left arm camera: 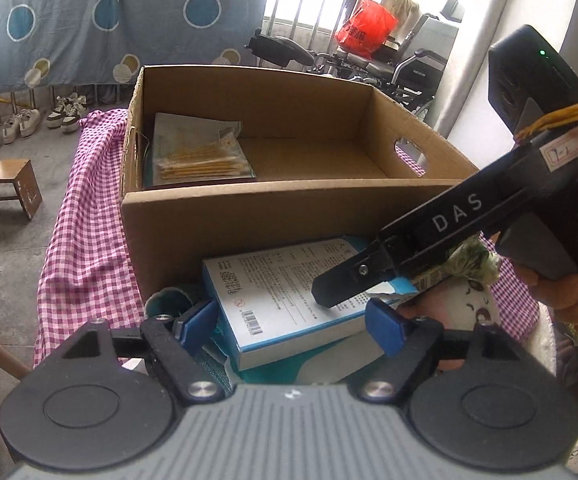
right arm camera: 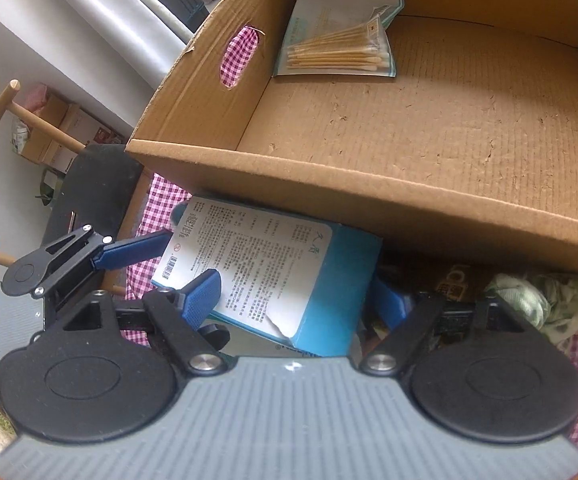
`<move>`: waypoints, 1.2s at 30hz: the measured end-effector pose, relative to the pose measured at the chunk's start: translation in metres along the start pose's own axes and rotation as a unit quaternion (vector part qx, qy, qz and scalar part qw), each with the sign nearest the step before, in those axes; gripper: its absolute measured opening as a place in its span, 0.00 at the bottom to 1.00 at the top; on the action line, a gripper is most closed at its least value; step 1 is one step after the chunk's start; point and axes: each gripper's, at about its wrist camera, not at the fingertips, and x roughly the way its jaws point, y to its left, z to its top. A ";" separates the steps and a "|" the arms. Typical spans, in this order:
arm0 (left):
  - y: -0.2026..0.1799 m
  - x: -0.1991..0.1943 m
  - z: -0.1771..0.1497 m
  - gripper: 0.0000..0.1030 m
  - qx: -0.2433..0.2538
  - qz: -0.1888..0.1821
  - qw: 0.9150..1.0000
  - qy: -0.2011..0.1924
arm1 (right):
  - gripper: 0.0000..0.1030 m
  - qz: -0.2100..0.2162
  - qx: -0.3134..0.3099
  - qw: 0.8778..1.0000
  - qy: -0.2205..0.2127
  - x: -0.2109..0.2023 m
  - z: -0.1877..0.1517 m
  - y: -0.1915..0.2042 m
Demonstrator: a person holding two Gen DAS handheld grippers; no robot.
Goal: Organize soft objects
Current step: 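Grasp the blue-and-white medicine box with the right tool, then lower the medicine box into the cardboard box and open the right tool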
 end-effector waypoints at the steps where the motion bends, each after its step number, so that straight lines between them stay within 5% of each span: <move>1: 0.002 0.001 -0.001 0.75 -0.004 -0.002 1.000 0.002 | 0.79 0.003 0.006 1.000 -0.001 0.002 0.001 -0.002; 9: 0.007 0.003 -0.004 0.78 -0.011 -0.002 1.000 0.010 | 0.78 0.046 0.045 0.998 -0.016 0.005 0.002 -0.011; 16: 0.002 -0.007 -0.003 0.78 -0.014 0.010 1.000 -0.009 | 0.49 0.066 0.074 0.994 -0.039 -0.009 -0.004 -0.023; 23: -0.002 -0.045 0.010 0.78 -0.030 0.025 0.998 -0.056 | 0.39 0.121 0.079 0.987 -0.068 -0.040 -0.010 -0.018; 32: -0.003 -0.072 0.063 0.77 -0.033 0.031 0.993 -0.107 | 0.36 0.157 0.064 0.978 -0.119 -0.087 0.029 -0.013; 36: 0.009 -0.055 0.105 0.77 -0.048 0.019 0.994 -0.098 | 0.36 0.150 0.077 0.978 -0.123 -0.085 0.068 -0.029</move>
